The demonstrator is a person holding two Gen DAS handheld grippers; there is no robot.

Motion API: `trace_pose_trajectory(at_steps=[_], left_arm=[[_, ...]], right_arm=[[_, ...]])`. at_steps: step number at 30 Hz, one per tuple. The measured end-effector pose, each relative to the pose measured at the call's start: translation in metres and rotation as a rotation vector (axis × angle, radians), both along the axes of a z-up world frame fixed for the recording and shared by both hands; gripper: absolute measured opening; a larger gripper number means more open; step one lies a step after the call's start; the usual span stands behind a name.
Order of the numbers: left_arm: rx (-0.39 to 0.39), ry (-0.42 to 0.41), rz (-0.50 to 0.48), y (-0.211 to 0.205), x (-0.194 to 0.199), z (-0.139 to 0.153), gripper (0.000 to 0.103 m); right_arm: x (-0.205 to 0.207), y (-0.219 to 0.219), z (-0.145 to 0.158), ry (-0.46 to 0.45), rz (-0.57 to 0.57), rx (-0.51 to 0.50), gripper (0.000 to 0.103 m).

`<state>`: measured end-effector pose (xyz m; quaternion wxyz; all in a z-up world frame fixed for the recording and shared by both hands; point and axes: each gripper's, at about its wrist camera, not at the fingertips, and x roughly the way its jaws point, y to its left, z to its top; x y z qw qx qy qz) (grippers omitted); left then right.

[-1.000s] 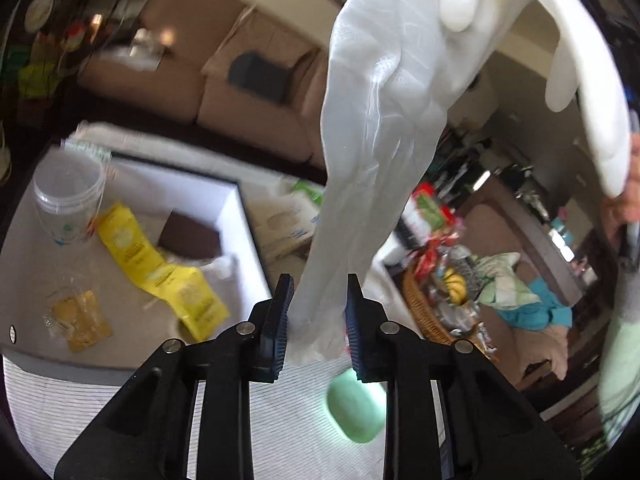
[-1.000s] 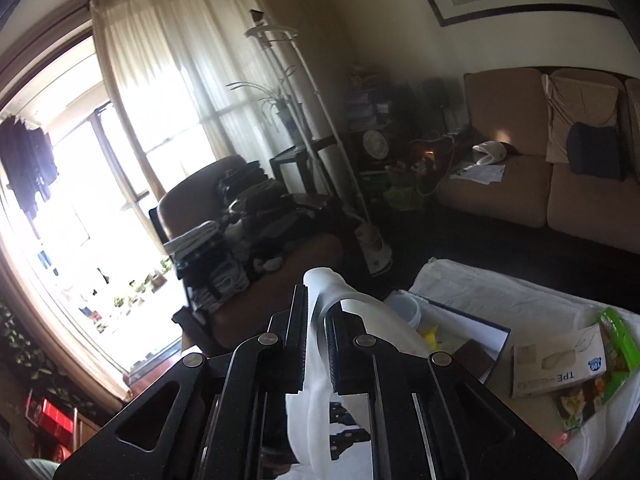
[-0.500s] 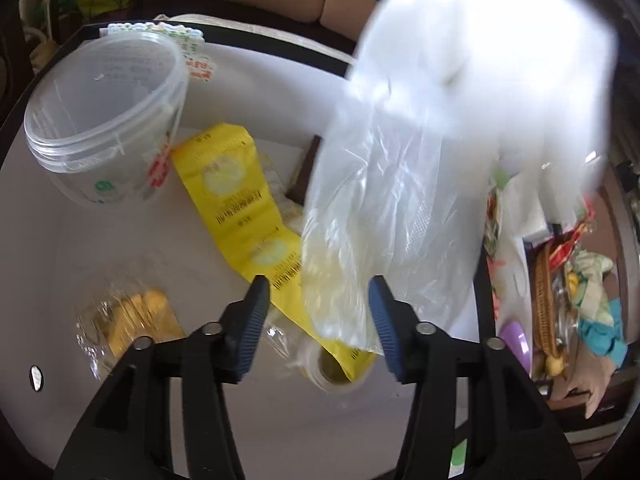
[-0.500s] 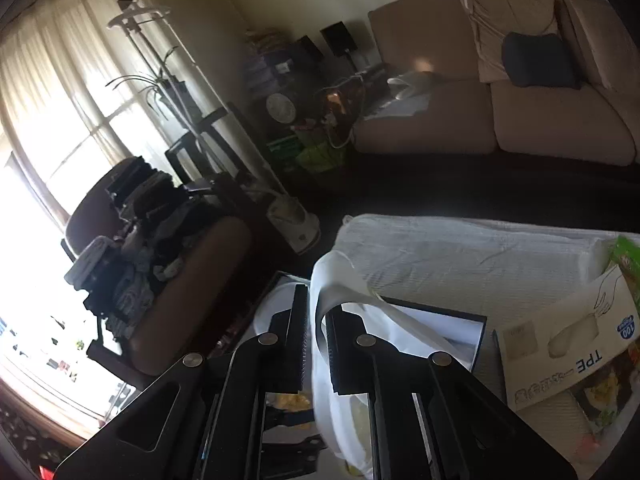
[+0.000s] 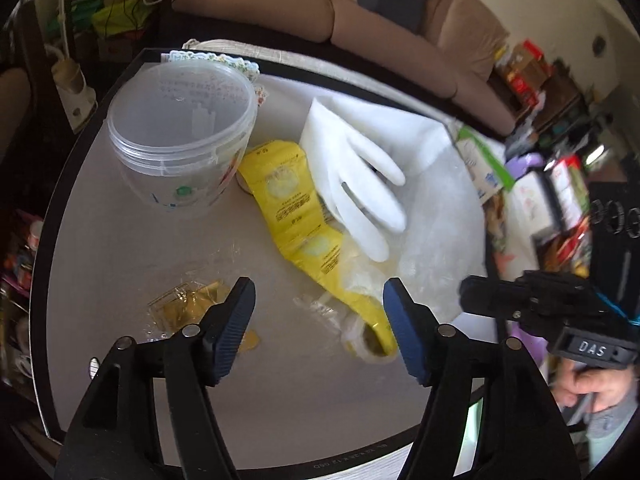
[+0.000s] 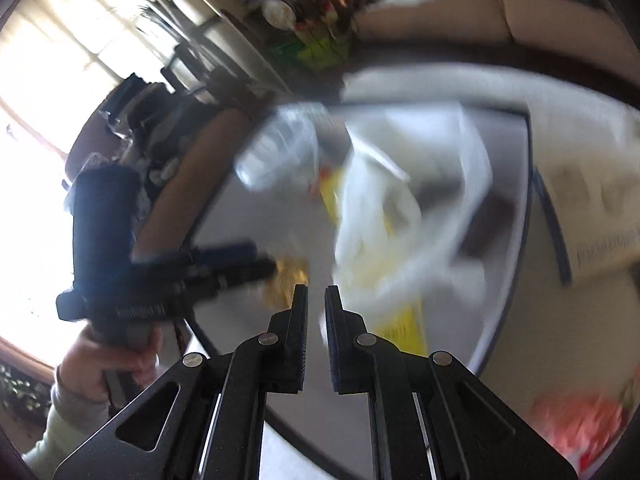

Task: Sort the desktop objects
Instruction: 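Lower the glove bag into the black box and open the right tool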

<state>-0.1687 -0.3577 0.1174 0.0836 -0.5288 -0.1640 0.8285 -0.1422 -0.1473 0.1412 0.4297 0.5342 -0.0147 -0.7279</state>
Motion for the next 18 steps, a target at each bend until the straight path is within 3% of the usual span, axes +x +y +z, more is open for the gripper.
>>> trace_pose_trajectory(at_steps=[2,3,5,6,7,10,17,18], left_arm=[[0.008,0.013,0.008,0.009,0.001,0.002,0.064],[0.010,0.027,0.022,0.008,0.005,0.005,0.064],[0.000,0.055,0.050,0.003,0.012,0.012,0.065],[-0.002,0.069,0.070,-0.003,0.016,0.015,0.065],[0.004,0.084,0.089,-0.010,0.019,0.017,0.065],[0.059,0.127,0.125,-0.030,0.030,0.026,0.069],[0.086,0.171,0.124,-0.047,0.045,0.044,0.070],[0.090,0.172,0.126,-0.049,0.046,0.044,0.070]], right_arm=[[0.000,0.005,0.008,0.049,-0.025,0.027,0.013],[-0.002,0.005,0.015,0.081,-0.038,0.025,0.019],[-0.010,-0.001,0.030,0.141,-0.055,0.017,0.044],[-0.015,-0.007,0.036,0.167,-0.061,0.021,0.066],[-0.023,-0.017,0.041,0.199,-0.067,0.035,0.072],[-0.044,-0.056,0.039,0.206,-0.056,0.076,0.072],[-0.074,-0.148,-0.033,0.161,-0.020,0.355,0.068],[-0.073,-0.152,-0.042,0.147,-0.009,0.366,0.039]])
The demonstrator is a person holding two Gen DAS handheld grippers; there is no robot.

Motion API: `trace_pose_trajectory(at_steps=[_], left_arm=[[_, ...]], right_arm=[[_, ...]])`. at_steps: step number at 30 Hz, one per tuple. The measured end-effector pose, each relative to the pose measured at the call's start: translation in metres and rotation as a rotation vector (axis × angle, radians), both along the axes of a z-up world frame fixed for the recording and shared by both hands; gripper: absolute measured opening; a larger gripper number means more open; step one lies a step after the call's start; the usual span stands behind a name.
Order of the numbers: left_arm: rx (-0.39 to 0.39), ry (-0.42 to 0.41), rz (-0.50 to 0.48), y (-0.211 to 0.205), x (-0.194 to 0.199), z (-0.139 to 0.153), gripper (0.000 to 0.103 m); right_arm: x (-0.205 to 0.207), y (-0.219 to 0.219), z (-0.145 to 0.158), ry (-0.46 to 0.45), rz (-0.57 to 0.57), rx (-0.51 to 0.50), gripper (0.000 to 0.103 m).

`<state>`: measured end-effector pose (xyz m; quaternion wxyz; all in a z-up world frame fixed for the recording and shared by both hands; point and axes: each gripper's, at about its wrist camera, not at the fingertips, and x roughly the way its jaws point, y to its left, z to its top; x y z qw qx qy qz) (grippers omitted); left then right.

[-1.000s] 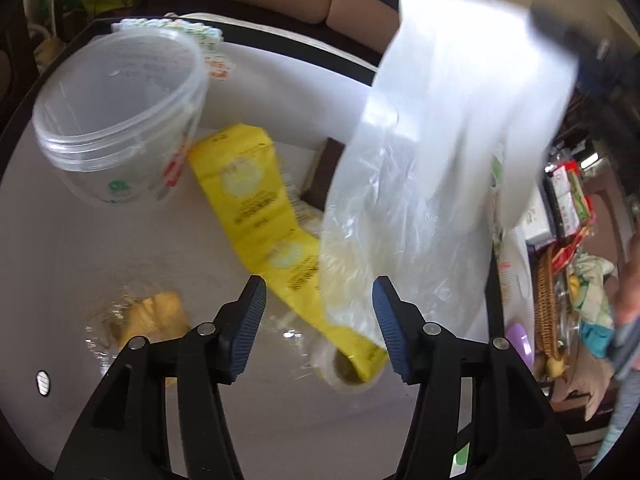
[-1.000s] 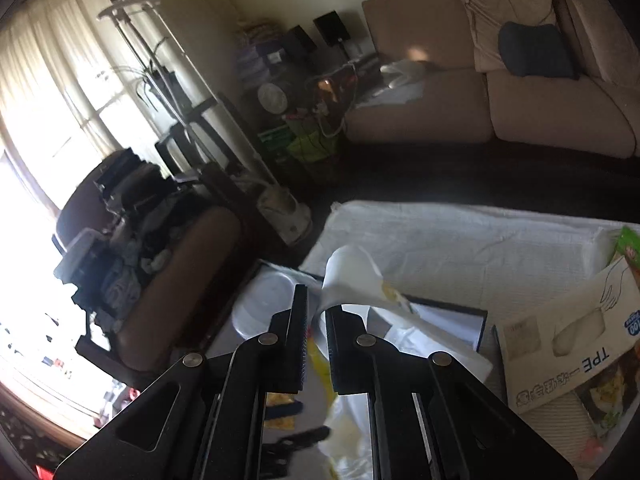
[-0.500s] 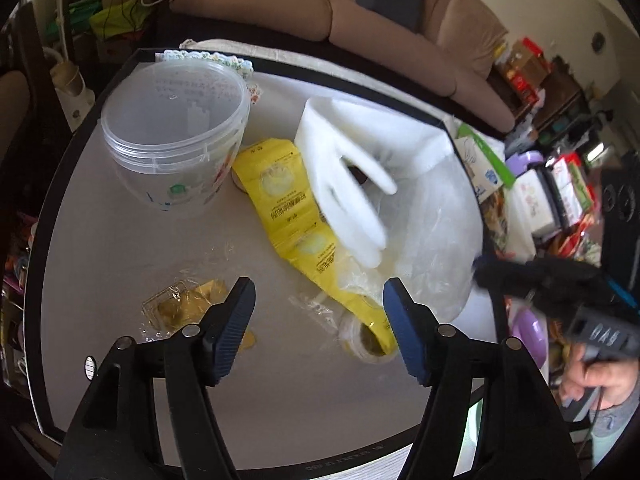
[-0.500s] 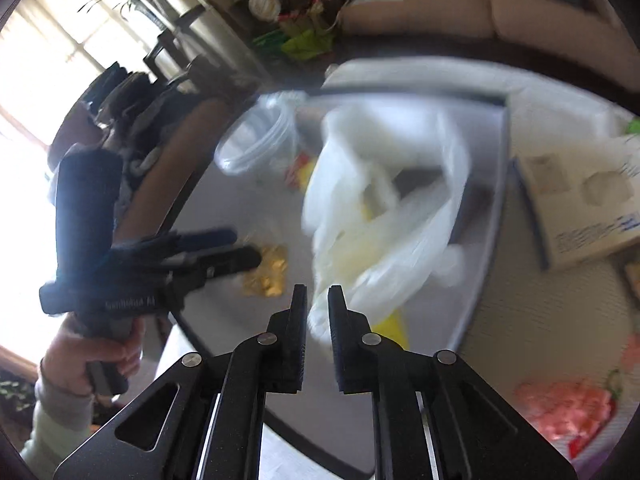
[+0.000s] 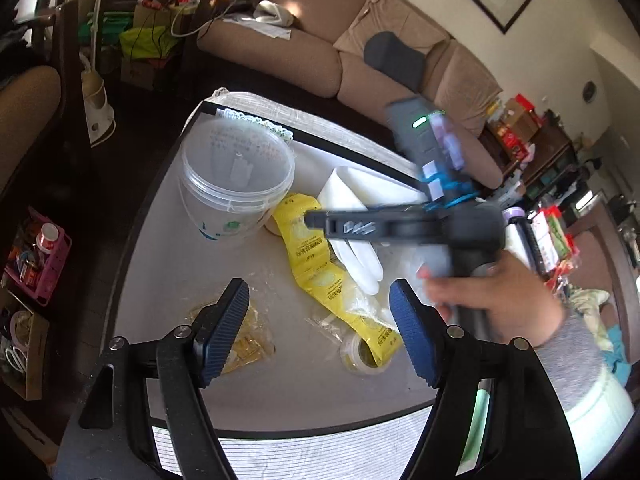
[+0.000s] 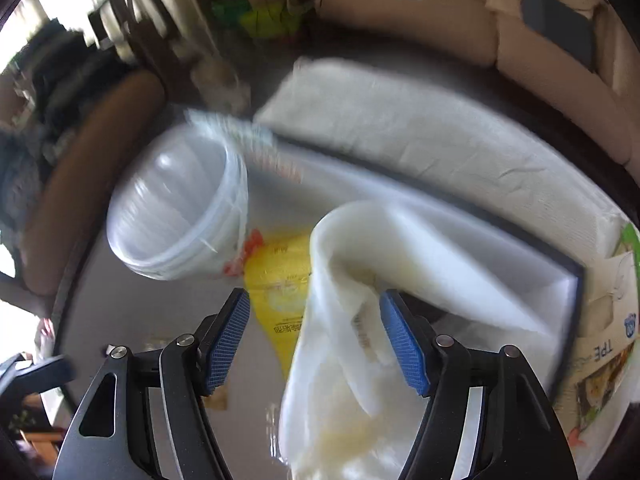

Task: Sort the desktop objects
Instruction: 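Lower the glove bag into the black box and open the right tool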

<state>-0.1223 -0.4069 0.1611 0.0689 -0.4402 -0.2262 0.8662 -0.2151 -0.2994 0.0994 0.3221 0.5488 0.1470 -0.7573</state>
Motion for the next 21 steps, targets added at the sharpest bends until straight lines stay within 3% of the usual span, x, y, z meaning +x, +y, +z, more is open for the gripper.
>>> trace_pose_trajectory(at_steps=[1,4,8,10,11,13,17,19,21], left_arm=[[0.003,0.000,0.003,-0.003,0.001,0.000,0.070],[0.012,-0.004,0.018,-0.013,0.003,-0.002,0.071],[0.077,-0.008,0.030,-0.020,0.003,-0.006,0.071],[0.086,-0.007,0.021,-0.018,0.003,-0.004,0.072],[0.078,-0.009,0.010,-0.015,0.002,-0.001,0.072],[0.052,-0.012,-0.009,-0.005,-0.002,0.004,0.073],[-0.038,-0.051,-0.074,0.030,-0.021,0.006,0.074],[-0.081,-0.071,-0.096,0.049,-0.032,0.003,0.074],[-0.119,-0.095,-0.124,0.069,-0.044,-0.005,0.074]], right_arm=[[0.003,-0.001,-0.007,-0.021,0.004,-0.005,0.008],[0.011,0.020,-0.004,-0.093,-0.022,-0.161,0.009],[0.025,0.079,0.024,-0.321,-0.100,-0.597,0.008],[0.045,0.107,0.042,-0.356,-0.097,-0.713,0.008],[0.054,0.117,0.047,-0.357,-0.088,-0.719,0.008],[0.073,0.138,0.047,-0.368,-0.083,-0.622,0.010],[0.096,0.163,0.029,-0.326,-0.063,-0.263,0.014],[0.100,0.174,0.035,-0.266,-0.058,-0.177,0.027],[0.105,0.190,0.053,-0.195,-0.071,-0.174,0.041]])
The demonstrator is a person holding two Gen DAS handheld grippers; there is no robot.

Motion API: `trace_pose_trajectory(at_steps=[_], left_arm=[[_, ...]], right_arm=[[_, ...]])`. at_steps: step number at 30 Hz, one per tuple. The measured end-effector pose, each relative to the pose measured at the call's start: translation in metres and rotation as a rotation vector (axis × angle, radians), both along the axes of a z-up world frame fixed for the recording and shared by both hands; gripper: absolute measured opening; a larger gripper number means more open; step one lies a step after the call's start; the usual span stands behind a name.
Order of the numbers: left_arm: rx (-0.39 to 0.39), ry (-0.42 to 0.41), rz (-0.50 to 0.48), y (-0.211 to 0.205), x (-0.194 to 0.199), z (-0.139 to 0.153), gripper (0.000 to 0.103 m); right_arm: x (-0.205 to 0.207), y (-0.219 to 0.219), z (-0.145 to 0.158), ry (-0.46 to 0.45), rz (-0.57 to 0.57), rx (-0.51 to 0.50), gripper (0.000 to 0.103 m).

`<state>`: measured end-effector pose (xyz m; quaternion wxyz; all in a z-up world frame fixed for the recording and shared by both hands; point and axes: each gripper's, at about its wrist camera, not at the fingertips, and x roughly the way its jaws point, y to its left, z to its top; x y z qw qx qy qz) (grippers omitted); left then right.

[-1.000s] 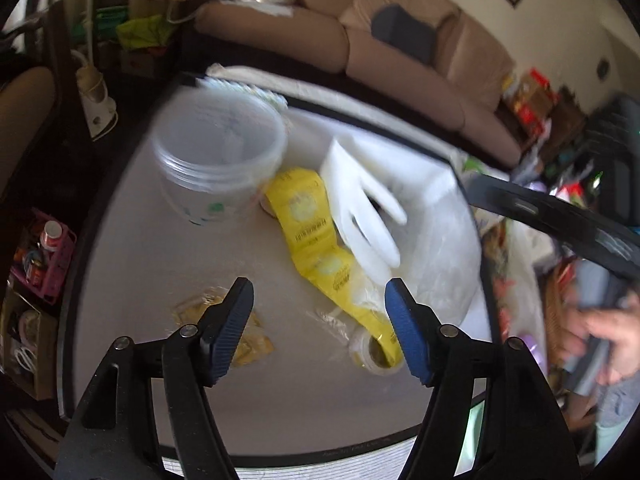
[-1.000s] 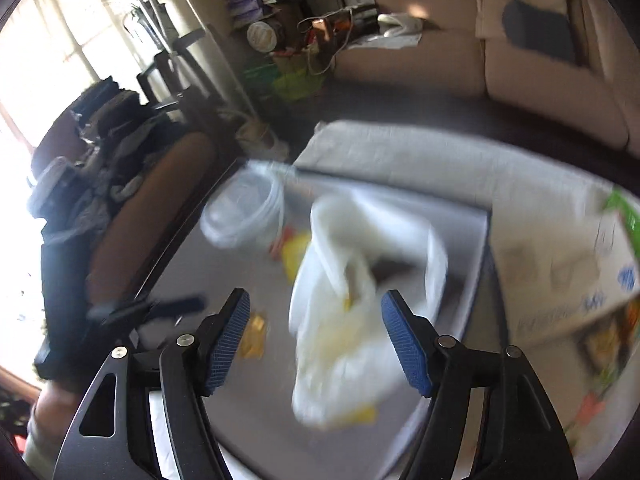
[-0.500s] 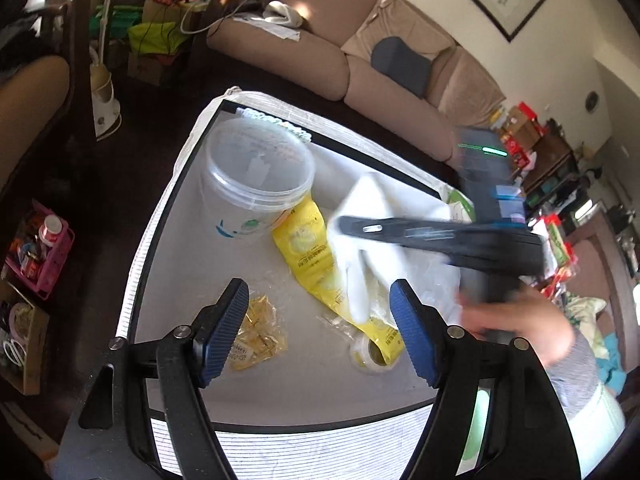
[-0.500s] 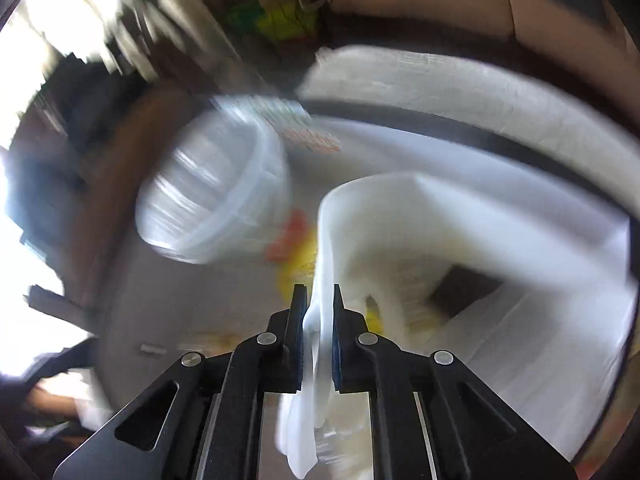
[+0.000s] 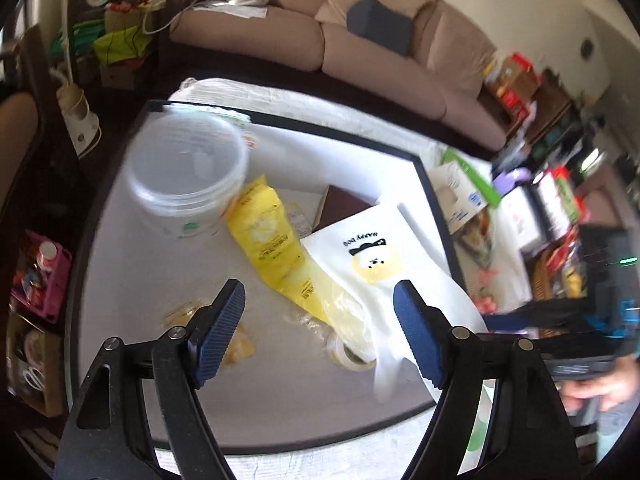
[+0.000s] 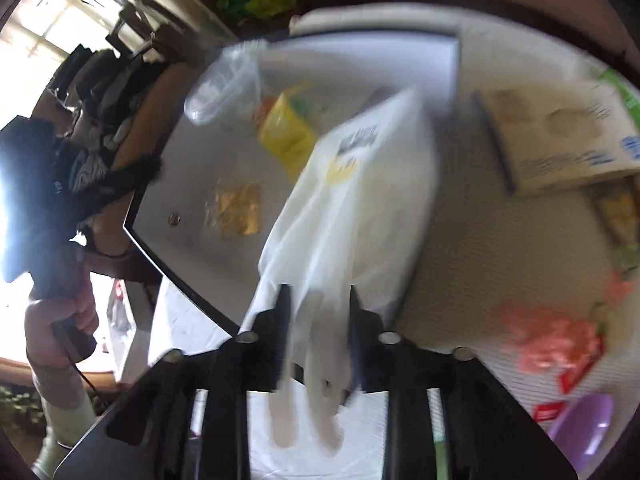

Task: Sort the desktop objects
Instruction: 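Lower the glove bag into the black box and open the right tool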

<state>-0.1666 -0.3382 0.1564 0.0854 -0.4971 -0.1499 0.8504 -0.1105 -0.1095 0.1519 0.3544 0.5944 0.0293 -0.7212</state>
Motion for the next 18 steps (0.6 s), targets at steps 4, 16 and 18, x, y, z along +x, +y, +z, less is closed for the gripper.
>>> trace_pose_trajectory(at_steps=[4,16,18], left_arm=[[-0.087,-0.098,-0.105,0.043,-0.021,-0.028,0.074],[-0.112,-0.267,-0.073,0.048,-0.086,-0.072,0.082],[-0.083,-0.299,-0.033,0.034,-0.093,-0.081,0.088]], right_arm=[[0.010,0.024,0.026,0.114,0.004,-0.024,0.049],[0.035,0.026,0.028,0.128,0.076,-0.101,0.049],[0.035,0.030,0.030,0.143,0.088,-0.108,0.049]])
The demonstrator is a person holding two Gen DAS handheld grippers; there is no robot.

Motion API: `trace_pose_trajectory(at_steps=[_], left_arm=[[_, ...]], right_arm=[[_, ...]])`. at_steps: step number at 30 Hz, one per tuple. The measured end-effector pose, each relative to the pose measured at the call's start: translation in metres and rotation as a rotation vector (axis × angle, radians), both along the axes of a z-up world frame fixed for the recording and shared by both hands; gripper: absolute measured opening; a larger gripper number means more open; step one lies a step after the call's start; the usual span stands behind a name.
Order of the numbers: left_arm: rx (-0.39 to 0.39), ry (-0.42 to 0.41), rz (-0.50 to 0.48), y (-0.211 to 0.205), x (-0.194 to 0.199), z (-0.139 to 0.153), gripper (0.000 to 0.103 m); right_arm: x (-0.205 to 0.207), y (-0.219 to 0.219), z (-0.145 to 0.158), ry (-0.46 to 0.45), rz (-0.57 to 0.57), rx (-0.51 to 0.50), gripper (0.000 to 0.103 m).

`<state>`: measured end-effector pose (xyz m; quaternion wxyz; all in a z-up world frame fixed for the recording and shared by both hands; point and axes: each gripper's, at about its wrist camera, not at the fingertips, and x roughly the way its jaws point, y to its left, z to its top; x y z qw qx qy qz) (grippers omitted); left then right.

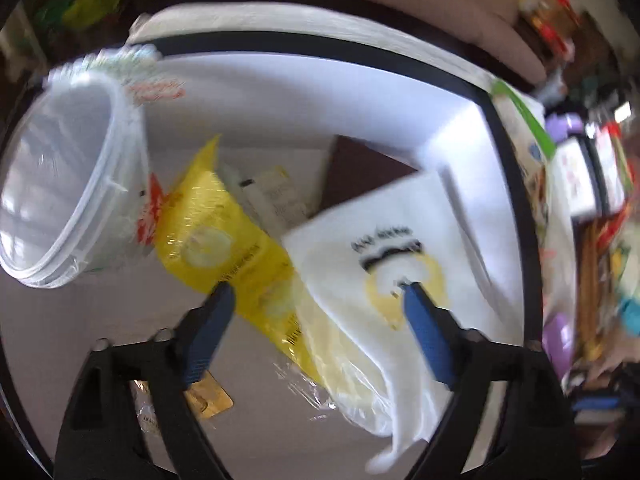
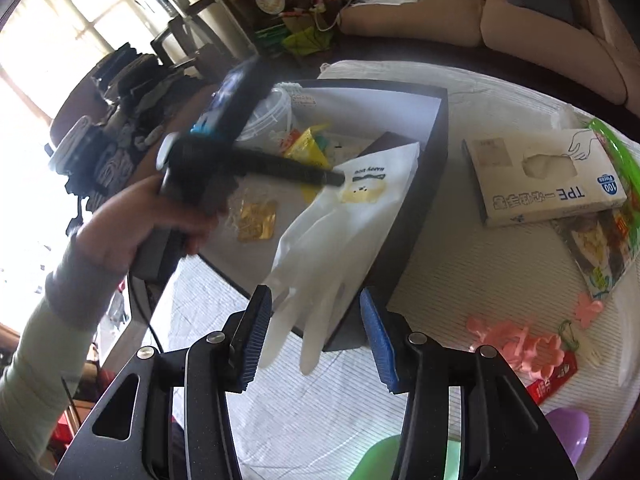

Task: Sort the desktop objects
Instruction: 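Lower the glove bag into the black box and open the right tool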

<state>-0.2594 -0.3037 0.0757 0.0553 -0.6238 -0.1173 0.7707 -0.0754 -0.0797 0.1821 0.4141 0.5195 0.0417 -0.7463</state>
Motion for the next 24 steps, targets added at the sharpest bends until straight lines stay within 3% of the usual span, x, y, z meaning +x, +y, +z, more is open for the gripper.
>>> trace_pose_trajectory(at_steps=[3,6,10,13,16,19,21,24], left_arm=[[-0.047,-0.019,0.027,-0.006,-0.009,-0.016,0.088],[-0.058,-0.037,0.007,-0.001,-0.013,-0.027,0.088],[0.079,-0.088,0.013,-0.005,-0.009,-0.033,0.089],[0.252,-0.108,0.044,-0.013,0.001,-0.030,0.089],[0.259,-0.096,0.057,-0.012,0.007,-0.031,0.087],[0.317,-0.098,0.098,-0.011,0.008,-0.039,0.087],[0.349,-0.093,0.115,-0.007,0.005,-0.041,0.080],[0.349,-0.059,0.116,-0.005,0.007,-0.036,0.079]], right_arm=[[-0.005,0.000,0.006,0.063,0.010,0.009,0.049],[-0.012,0.002,0.008,0.067,0.001,-0.026,0.050],[-0.010,0.004,0.001,0.058,0.013,-0.029,0.050],[-0.010,0.008,-0.006,0.044,0.014,-0.033,0.050],[-0.012,0.012,-0.010,0.030,0.000,-0.052,0.050],[-0.011,0.014,-0.011,0.011,-0.006,-0.074,0.050],[-0.009,0.015,-0.011,0.009,-0.006,-0.073,0.050],[-0.005,0.018,-0.008,0.012,-0.005,-0.065,0.050]])
